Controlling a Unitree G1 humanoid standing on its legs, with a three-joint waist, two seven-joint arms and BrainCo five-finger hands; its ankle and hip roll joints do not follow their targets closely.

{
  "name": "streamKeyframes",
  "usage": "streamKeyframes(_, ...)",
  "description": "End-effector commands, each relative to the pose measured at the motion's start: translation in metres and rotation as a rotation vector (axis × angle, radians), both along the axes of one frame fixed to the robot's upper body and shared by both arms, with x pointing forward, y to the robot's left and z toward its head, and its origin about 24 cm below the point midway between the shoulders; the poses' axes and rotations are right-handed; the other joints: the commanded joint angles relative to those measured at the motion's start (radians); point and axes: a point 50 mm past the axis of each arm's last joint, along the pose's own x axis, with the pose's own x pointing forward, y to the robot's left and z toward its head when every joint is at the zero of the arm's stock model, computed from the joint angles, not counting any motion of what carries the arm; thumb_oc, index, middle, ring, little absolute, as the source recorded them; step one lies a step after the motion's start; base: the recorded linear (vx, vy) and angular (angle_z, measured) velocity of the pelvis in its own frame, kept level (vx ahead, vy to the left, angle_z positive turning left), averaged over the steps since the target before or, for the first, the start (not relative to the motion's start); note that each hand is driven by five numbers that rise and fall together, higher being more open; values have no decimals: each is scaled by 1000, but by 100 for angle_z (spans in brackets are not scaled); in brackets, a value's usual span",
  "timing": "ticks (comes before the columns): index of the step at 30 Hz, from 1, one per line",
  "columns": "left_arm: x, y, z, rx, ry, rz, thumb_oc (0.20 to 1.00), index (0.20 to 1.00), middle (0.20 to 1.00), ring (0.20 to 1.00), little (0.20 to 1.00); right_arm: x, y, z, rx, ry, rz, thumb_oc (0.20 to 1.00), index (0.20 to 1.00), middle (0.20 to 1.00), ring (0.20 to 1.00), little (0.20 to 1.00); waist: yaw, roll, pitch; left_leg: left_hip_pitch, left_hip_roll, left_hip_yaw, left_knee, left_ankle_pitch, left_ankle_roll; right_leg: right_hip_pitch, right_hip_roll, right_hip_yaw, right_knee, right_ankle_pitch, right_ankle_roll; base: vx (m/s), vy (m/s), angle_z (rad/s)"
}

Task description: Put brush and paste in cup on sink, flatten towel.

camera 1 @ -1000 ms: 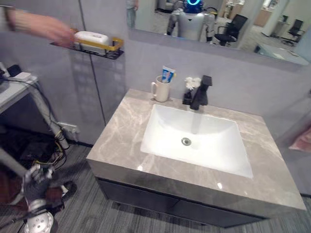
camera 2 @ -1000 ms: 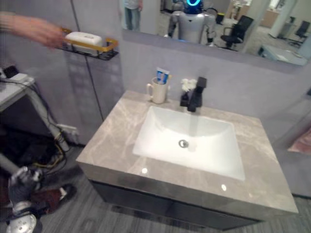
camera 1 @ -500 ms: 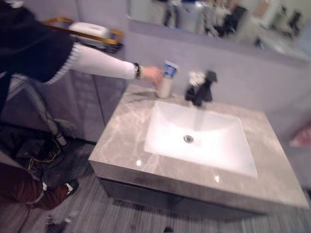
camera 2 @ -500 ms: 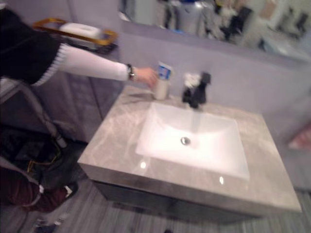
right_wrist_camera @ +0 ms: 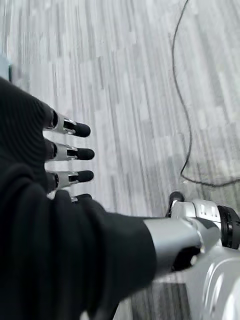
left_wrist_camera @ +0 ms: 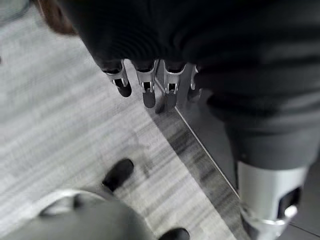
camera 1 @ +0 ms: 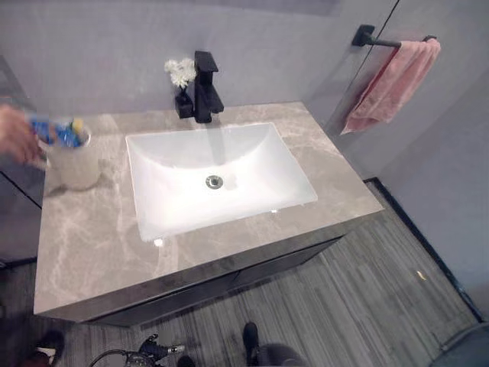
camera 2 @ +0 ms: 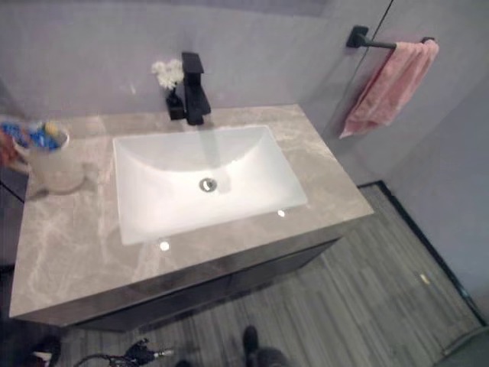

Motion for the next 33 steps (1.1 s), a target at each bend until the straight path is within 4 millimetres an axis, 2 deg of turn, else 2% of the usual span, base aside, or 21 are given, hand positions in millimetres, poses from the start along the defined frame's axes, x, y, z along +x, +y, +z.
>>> streamKeyframes(1, -23, 6, -4, 7, 67, 24, 1000, 1000, 1000, 1000, 1000, 20, -7, 2, -26, -15, 49, 1000, 1000, 1000, 1000, 1000, 11, -5, -52, -94, -29, -132, 8, 9, 20, -48, 37, 42, 80, -21, 29, 67, -67, -2)
streamKeyframes(2, -25, 6, -4, 6, 73, 32, 1000, 1000, 1000, 1000, 1000, 23, -8, 3, -30, -28, 50, 1000, 1000, 1000, 1000, 1000, 11, 2, -58, -89, -27, -138, 8, 11, 17, -37, 38, 31, 75, -27, 25, 122, -140, 7)
streamKeyframes(3, -29, 5, -5, 5, 91, 36, 1000, 1000, 1000, 1000, 1000, 39, -12, 6, -39, -83, 45, 1000, 1000, 1000, 1000, 1000, 17, 14, -66, -79, -20, -151, 8, 16, 9, -20, 45, 19, 75, -40, 14, 87, -109, 15)
streamKeyframes(4, -29, 5, -5, 5, 91, 36, 1000, 1000, 1000, 1000, 1000, 39, -12, 6, -39, -83, 45, 1000, 1000, 1000, 1000, 1000, 16, 14, -65, -78, -20, -152, 8, 16, 9, -18, 45, 17, 75, -41, 14, 96, -154, 32)
streamKeyframes(6, -39, 5, -7, 8, 124, 50, 1000, 1000, 1000, 1000, 1000, 62, -12, 9, -30, -177, 29, 1000, 1000, 1000, 1000, 1000, 24, 29, -72, -63, -11, -164, 8, 25, -3, 9, 52, 0, 69, -53, 3, 66, -133, 34)
streamKeyframes(10, -50, 4, -8, 2, 154, 71, 1000, 1000, 1000, 1000, 1000, 83, -5, 13, -7, -246, 65, 1000, 1000, 1000, 1000, 1000, 42, 44, -79, -50, 3, -178, 8, 41, -20, 35, 61, -24, 65, -72, -12, 36, -104, 10)
streamKeyframes(14, -51, 2, -9, -5, 153, 77, 1000, 1000, 1000, 1000, 1000, 87, -1, 13, -1, -248, 122, 1000, 1000, 1000, 1000, 1000, 55, 50, -72, -53, 16, -198, 12, 55, -31, 46, 65, -49, 69, -87, -25, 5, -102, 27)
streamKeyframes(19, -38, -3, -8, -11, 112, 42, 1000, 1000, 1000, 1000, 1000, 87, -4, 13, -20, -230, 175, 1000, 1000, 1000, 1000, 1000, 72, 52, -42, -106, 29, -242, 59, 72, -50, 48, 57, -108, 79, -104, -42, -56, -68, 46)
streamKeyframes(20, -30, -5, -7, -14, 82, 29, 1000, 1000, 1000, 1000, 1000, 88, -7, 14, -34, -232, 188, 1000, 1000, 1000, 1000, 1000, 78, 47, -24, -141, 22, -258, 109, 65, -52, 44, 44, -134, 90, -103, -47, -123, -34, 58)
streamKeyframes(22, -25, -6, -7, -16, 68, 21, 1000, 1000, 1000, 1000, 1000, 90, -9, 15, -43, -237, 190, 1000, 1000, 1000, 1000, 1000, 74, 43, -19, -152, 16, -253, 148, 42, -49, 35, 34, -151, 101, -103, -48, -116, -21, 55)
streamKeyframes(23, -25, -7, -7, -20, 68, 11, 1000, 1000, 1000, 1000, 1000, 86, -13, 15, -53, -223, 184, 1000, 1000, 1000, 1000, 1000, 73, 34, -23, -140, -17, -258, 197, -16, -33, 24, 20, -171, 108, -100, -49, -56, 3, 54)
streamKeyframes(24, -25, -7, -7, -20, 68, 11, 1000, 1000, 1000, 1000, 1000, 86, -13, 15, -53, -223, 184, 1000, 1000, 1000, 1000, 1000, 72, 35, -22, -141, -16, -259, 201, -19, -33, 25, 21, -172, 108, -101, -48, -96, 51, 44)
streamKeyframes(25, -25, -6, -7, -20, 69, 5, 1000, 1000, 1000, 1000, 1000, 83, -16, 15, -61, -213, 160, 1000, 1000, 1000, 1000, 1000, 65, 42, -36, -112, -39, -255, 177, -39, -24, 19, 20, -187, 109, -97, -45, -42, 78, 23)
streamKeyframes(28, -28, -5, -7, -18, 77, 3, 1000, 1000, 1000, 1000, 1000, 81, -16, 14, -63, -197, 146, 1000, 1000, 1000, 1000, 1000, 59, 61, -53, -76, -59, -262, 109, -33, -4, 12, 22, -190, 122, -82, -30, -8, 100, 40)
streamKeyframes(33, -27, -7, -7, -17, 77, -30, 1000, 1000, 1000, 1000, 1000, 80, -9, 12, -43, -197, 135, 1000, 1000, 1000, 1000, 1000, 71, 68, -63, -44, -79, -268, 49, -22, 16, 18, 1, -185, 122, -67, -15, -4, 157, -1)
